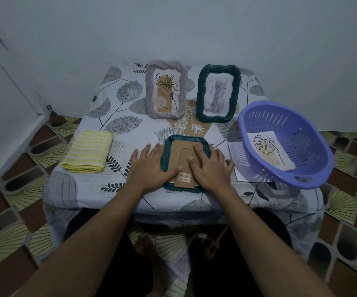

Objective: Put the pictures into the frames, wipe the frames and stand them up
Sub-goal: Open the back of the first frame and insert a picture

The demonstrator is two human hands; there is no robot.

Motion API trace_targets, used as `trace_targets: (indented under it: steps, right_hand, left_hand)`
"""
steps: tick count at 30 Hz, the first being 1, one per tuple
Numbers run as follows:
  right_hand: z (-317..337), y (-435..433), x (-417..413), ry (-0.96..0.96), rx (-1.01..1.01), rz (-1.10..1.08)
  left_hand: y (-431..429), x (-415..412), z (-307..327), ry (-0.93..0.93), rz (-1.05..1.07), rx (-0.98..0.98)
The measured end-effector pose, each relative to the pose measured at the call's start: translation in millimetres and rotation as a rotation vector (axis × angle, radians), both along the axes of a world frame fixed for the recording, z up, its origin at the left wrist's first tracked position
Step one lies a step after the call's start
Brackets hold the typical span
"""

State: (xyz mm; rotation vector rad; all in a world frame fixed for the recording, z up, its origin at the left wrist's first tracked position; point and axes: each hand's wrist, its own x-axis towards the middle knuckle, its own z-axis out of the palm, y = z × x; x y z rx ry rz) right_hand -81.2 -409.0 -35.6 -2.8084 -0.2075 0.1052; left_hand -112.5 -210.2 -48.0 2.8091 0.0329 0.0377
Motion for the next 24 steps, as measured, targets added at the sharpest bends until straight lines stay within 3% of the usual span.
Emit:
trace_targets:
  steps: [6, 13, 18, 24]
  right_hand:
    - [2, 0, -2, 0.006, -0.023, 0.002]
    - [2, 1, -2, 0.010, -0.015, -0.007]
    - [1, 1, -2, 0.009, -0.016, -0.006]
    - [2, 0, -3, 0.016, -0.012, -0.009]
  left_hand:
    - [3, -1, 6, 0.007, 0.015, -0.154]
    - [19, -5, 18, 0.027, -0.026, -0.564]
    - [32, -10, 20, 0.146, -0.201, -0.478]
    - [31, -14, 26, 0.194, -0.270, -0.344]
